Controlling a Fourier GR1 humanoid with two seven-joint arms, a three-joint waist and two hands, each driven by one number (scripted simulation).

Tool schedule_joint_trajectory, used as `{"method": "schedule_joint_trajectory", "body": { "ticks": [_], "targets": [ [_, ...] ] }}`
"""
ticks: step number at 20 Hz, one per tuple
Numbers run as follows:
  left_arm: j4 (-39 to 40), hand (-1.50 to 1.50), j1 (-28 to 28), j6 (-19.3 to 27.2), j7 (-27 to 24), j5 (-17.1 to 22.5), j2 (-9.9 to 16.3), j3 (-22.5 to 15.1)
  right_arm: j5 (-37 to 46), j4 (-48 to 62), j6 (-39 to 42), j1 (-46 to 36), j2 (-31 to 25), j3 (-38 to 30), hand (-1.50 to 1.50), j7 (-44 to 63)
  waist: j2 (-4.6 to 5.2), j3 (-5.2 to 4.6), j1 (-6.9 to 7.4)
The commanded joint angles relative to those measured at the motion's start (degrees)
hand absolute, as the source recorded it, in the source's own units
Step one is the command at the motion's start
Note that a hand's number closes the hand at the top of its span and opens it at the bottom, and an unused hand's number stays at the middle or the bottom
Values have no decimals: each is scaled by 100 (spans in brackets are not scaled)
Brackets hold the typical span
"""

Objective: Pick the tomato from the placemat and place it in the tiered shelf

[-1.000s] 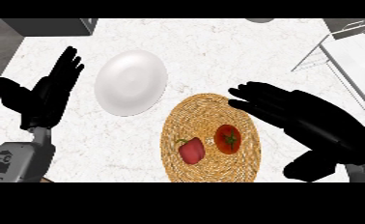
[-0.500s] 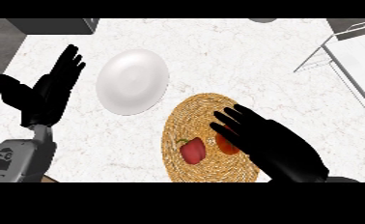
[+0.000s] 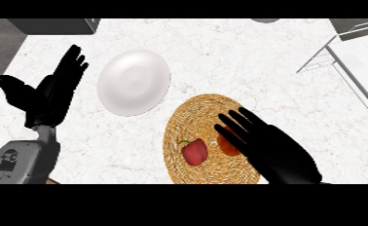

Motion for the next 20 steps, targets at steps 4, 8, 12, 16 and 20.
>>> {"method": "schedule_joint_trajectory", "body": {
  "ticks": [4, 8, 12, 16, 20],
  "targets": [
    [-461, 0, 115, -116, 370, -195, -135, 8, 568, 359, -8, 250, 288, -165, -150, -333, 0, 1, 9],
    [396, 0, -8, -405, -361, -167, -95, 372, 819, 615, -709, 708, 135, -186, -150, -797, 7, 0, -20],
    [95, 0, -302, -264, 331, -221, -150, 378, 880, 1487, -546, -14, 823, -459, -150, -947, 8, 1, 16],
    [225, 0, 101, -459, -247, -353, -311, 367, 1407, 1715, -684, 159, 1349, -50, -150, -698, 7, 0, 19],
    [98, 0, -95, -396, 27, -407, -422, 405, 1398, 1968, -662, 136, 1361, -414, -150, -1059, 6, 1, 8]
  ]
}}
